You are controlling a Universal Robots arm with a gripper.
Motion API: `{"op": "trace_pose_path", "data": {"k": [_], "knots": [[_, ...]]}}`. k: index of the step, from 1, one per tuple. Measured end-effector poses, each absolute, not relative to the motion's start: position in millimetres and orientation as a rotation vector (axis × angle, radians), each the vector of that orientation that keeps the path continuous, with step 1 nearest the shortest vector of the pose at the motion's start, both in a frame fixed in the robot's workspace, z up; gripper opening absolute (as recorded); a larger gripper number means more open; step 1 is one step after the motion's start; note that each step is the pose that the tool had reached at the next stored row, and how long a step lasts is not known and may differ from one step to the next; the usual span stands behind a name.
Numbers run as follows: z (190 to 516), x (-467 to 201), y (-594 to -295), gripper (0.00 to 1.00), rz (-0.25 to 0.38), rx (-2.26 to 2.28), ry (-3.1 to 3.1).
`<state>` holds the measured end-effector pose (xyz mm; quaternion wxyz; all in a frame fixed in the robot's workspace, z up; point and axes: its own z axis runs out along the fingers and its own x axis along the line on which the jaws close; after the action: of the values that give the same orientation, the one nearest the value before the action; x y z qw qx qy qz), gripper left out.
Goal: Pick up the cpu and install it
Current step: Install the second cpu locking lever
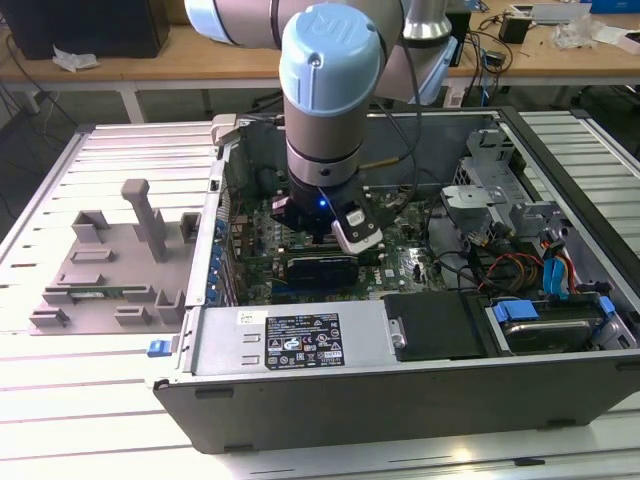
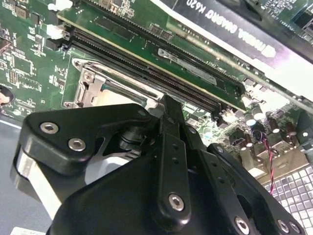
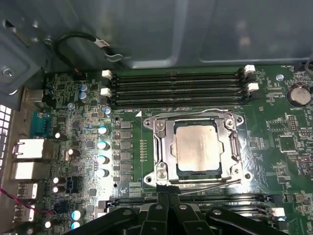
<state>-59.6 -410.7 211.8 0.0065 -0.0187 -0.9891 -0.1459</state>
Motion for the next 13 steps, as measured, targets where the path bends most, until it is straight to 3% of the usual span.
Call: {"op": "trace_pose_path", "data": {"k": [13], "knots": [[199, -69, -413, 0.11, -0.526, -0.064, -3.083]]}}
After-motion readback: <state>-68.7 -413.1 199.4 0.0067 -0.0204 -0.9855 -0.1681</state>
